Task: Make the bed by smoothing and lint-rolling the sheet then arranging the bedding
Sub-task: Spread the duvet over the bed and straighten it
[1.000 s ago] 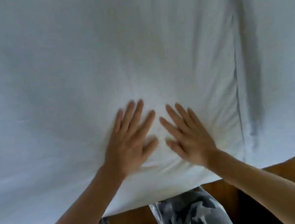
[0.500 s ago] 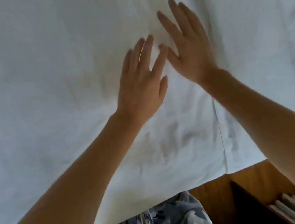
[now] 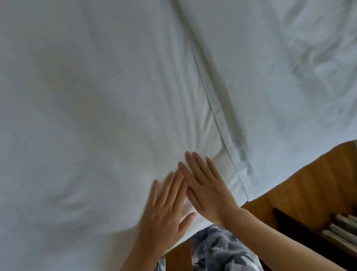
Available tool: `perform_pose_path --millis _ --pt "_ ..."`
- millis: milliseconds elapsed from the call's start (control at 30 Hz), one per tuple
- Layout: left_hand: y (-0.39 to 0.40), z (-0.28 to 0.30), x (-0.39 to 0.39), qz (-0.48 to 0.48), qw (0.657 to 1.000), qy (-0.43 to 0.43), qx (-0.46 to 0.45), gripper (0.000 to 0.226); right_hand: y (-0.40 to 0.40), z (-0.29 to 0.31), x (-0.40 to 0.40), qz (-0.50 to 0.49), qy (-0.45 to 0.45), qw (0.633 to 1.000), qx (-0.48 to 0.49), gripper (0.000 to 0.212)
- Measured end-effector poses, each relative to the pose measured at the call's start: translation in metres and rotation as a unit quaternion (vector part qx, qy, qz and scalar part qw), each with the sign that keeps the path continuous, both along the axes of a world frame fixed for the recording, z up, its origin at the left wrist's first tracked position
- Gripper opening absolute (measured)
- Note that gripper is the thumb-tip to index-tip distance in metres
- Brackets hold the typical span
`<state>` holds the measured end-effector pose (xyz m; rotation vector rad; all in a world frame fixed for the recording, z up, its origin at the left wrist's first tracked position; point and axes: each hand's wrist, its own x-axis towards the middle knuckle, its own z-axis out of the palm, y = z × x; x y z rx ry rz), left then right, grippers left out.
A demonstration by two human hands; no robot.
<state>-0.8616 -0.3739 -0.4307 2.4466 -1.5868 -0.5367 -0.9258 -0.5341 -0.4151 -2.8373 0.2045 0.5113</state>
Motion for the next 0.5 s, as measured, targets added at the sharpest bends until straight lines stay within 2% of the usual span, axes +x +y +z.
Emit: perform_pose_path --millis 100,167,233,300,367,500 --pt "-0.016 0.014 0.001 0.122 0.99 0.066 -0.018 0.063 -0.028 0.024 0.02 0.021 -0.082 0.994 0.076 0.043" --pt "-0.049 0.027 0.009 0.25 0.961 0.086 -0.08 0.057 -0.065 0.045 0.04 0.012 -0.173 0.982 0.074 0.04" --pt "-0.096 0.038 0.028 0.327 0.932 0.063 -0.146 0.051 -0.122 0.064 0.062 -0.016 -0.242 0.969 0.046 0.041" --pt "-0.155 0.046 0.054 0.339 0.921 0.025 -0.191 0.044 -0.195 0.074 0.079 -0.039 -0.276 0.96 -0.01 0.042" --pt "-0.22 0.055 0.079 0.316 0.924 -0.008 -0.214 0.04 -0.273 0.083 0.092 -0.067 -0.276 0.956 -0.078 0.043" --pt "-0.351 0.075 0.12 0.238 0.951 -0.081 -0.18 0.049 -0.41 0.093 0.117 -0.106 -0.225 0.954 -0.169 0.052"
